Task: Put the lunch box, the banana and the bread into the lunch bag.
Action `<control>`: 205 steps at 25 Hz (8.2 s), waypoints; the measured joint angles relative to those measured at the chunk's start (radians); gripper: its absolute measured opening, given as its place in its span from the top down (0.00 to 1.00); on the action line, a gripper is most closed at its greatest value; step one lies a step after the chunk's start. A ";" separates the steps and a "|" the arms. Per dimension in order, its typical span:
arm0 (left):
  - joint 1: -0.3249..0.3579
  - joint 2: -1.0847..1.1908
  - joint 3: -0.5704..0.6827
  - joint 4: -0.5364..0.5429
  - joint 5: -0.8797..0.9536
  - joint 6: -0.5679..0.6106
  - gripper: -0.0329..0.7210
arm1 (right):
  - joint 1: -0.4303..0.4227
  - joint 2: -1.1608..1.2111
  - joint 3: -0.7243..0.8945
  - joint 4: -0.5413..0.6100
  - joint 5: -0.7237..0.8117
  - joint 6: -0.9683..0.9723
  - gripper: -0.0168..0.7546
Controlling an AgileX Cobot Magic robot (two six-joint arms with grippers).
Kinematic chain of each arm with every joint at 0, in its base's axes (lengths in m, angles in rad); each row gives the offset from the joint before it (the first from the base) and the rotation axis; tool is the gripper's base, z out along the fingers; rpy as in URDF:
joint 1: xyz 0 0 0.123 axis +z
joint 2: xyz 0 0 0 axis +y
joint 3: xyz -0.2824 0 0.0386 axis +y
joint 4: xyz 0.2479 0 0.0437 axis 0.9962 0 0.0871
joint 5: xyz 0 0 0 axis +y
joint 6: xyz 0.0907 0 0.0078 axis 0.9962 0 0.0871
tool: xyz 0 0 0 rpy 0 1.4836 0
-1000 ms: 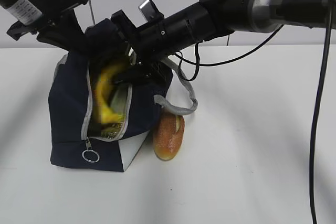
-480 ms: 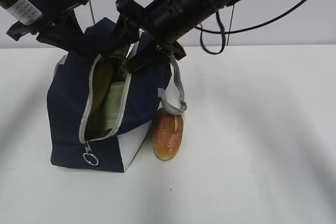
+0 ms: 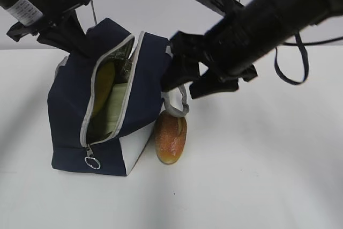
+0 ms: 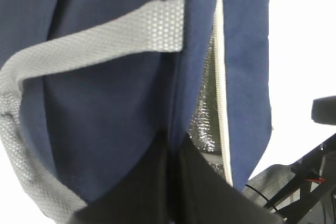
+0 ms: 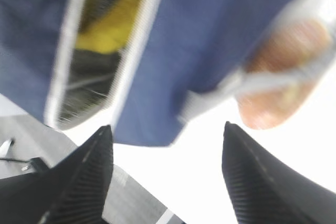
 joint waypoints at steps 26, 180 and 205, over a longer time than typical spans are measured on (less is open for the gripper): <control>0.000 0.000 0.000 0.001 0.006 0.000 0.96 | 0.000 0.275 0.180 0.368 -0.311 -0.308 0.13; -0.251 0.100 0.000 -0.099 -0.416 0.029 0.23 | -0.141 0.252 -0.487 -0.283 0.371 0.019 0.43; -0.250 -0.364 0.417 -0.147 -0.385 0.395 0.31 | -0.127 -0.457 0.559 0.397 0.046 -0.955 0.42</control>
